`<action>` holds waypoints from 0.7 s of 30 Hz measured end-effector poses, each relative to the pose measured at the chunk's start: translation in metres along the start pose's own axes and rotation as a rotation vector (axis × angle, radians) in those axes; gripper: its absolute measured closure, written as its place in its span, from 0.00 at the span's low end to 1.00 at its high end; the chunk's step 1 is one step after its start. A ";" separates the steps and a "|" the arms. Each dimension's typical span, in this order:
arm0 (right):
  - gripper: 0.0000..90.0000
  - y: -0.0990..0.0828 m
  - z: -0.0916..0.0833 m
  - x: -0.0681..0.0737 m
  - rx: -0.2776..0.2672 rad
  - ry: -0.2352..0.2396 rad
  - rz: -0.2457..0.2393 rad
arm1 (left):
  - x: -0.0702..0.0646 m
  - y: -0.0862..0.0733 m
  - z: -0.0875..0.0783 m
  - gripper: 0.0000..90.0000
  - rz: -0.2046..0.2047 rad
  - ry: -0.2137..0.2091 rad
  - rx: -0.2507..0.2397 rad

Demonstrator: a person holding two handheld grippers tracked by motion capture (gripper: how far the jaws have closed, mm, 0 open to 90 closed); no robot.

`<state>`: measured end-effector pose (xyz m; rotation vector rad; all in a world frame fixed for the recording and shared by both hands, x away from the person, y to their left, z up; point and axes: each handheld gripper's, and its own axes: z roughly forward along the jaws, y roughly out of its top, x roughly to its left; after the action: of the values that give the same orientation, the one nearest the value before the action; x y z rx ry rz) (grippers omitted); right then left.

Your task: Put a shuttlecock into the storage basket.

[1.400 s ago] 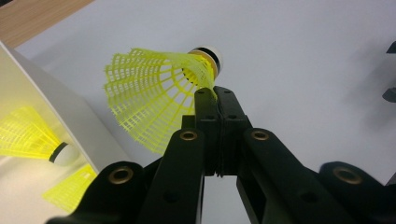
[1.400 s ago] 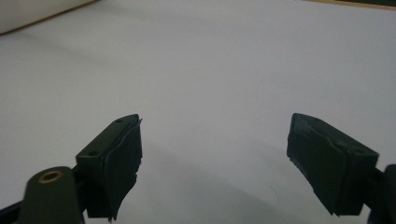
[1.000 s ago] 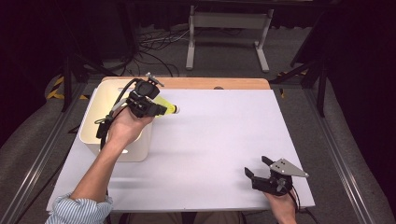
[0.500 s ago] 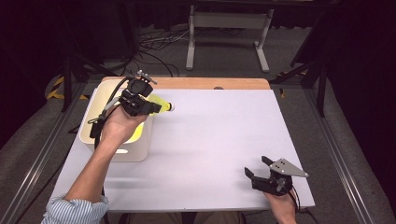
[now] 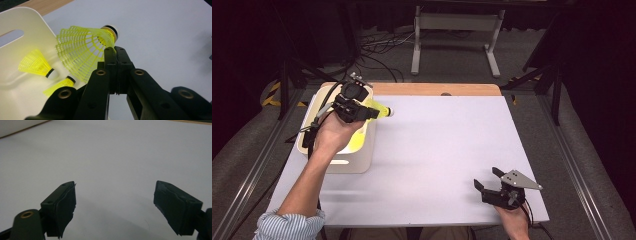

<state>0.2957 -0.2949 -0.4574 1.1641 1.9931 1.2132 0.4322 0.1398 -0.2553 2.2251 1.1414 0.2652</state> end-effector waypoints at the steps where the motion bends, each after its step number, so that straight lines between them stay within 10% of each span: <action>1: 0.21 0.000 0.000 0.000 0.000 0.000 0.001 | 0.001 0.000 0.000 1.00 0.001 0.000 0.000; 21: 0.21 0.000 0.000 0.000 -0.001 -0.001 0.000 | 0.018 -0.013 -0.008 1.00 -0.042 0.016 -0.014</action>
<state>0.2956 -0.2949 -0.4573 1.1642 1.9919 1.2136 0.4310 0.1632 -0.2582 2.1877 1.1900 0.2733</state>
